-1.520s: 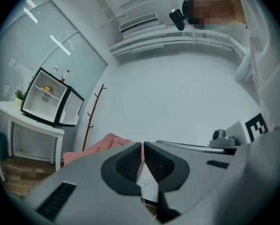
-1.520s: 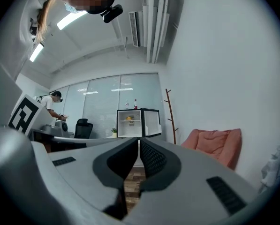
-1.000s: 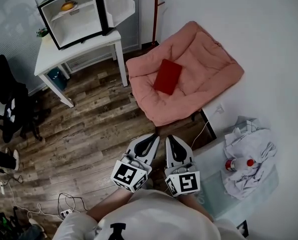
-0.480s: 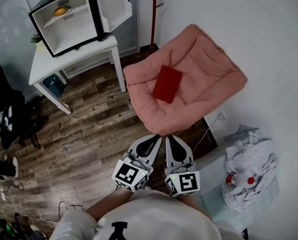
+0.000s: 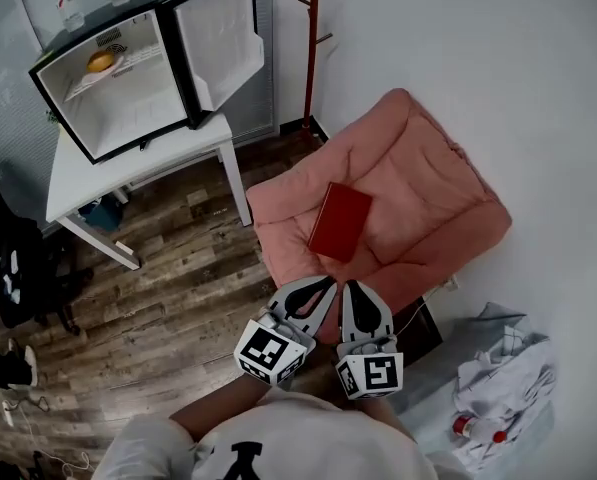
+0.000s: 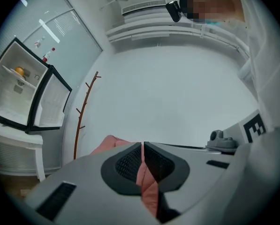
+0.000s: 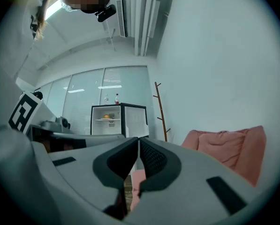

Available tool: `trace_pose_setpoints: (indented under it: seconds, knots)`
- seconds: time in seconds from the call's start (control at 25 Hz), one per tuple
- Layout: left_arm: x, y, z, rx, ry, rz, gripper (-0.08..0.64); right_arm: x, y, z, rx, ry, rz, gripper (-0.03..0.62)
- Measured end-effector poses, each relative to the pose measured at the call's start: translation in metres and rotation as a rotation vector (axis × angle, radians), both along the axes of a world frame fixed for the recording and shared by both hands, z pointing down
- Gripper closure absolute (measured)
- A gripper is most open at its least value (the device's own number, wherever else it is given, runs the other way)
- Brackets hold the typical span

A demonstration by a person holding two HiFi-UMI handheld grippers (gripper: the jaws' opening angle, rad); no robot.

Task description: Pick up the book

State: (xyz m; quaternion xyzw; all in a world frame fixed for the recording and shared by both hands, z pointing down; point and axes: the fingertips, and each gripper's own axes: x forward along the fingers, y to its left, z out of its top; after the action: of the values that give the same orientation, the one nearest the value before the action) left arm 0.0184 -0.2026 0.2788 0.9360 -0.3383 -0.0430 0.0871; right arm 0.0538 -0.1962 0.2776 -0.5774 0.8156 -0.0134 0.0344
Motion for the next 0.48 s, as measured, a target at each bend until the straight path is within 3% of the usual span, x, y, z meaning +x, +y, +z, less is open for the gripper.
trace_pose_setpoints:
  seconds: [0.24, 0.48]
  knots:
    - [-0.005, -0.072, -0.007, -0.001, 0.011, 0.027, 0.540, 0.003, -0.073, -0.004, -0.008, -0.024, 0.070, 0.559]
    - [-0.003, -0.104, -0.001, -0.028, 0.007, 0.043, 0.540, 0.009, -0.097, 0.005, -0.050, -0.010, 0.105, 0.559]
